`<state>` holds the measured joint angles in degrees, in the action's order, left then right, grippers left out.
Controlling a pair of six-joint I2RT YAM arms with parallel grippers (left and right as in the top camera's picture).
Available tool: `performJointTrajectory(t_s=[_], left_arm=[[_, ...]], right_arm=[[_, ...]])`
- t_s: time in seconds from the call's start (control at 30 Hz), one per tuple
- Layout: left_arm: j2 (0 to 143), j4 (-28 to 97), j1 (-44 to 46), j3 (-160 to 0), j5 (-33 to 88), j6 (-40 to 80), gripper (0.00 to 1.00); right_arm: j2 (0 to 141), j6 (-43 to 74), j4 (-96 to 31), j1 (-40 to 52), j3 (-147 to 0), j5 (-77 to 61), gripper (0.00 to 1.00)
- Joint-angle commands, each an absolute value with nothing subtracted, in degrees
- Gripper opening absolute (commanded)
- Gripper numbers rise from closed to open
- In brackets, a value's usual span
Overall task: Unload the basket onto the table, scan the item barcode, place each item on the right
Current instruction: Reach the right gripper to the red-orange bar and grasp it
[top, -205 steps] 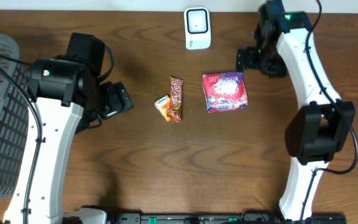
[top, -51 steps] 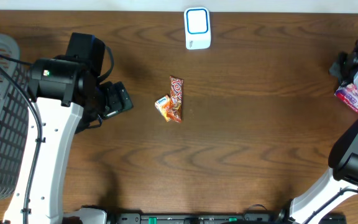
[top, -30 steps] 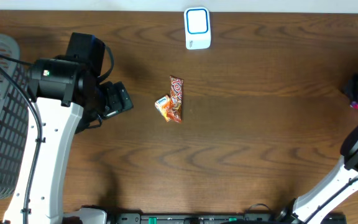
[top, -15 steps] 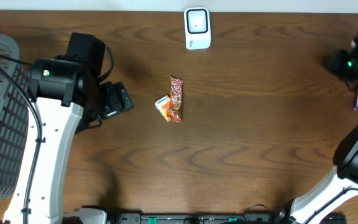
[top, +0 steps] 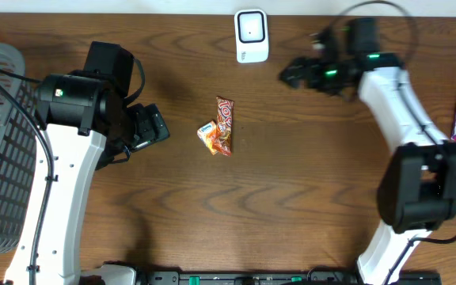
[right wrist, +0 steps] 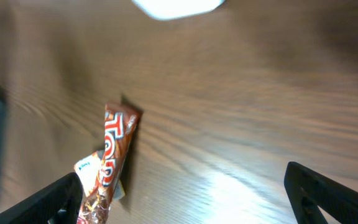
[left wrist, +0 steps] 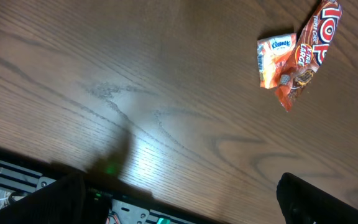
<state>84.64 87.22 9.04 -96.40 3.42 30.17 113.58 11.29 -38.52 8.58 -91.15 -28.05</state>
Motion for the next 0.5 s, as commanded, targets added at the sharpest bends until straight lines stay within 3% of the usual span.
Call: performJointTrajectory(t_s=[0.0,0.37,0.47], left_arm=[[85.0,87.6,8.8,-96.8,2.5,30.1,0.98],[85.0,87.6,8.8,-96.8,2.5,30.1,0.98],[85.0,87.6,8.8,-96.8,2.5,30.1,0.98]], right_arm=[[113.7,18.0,-37.7,15.0,-89.3,-13.5,0.99],[117.1,30.9,-25.4,31.6,-83.9,-2.1,0.99],[119.4,32.2,-24.2,33.9,-83.9,-1.6,0.92]])
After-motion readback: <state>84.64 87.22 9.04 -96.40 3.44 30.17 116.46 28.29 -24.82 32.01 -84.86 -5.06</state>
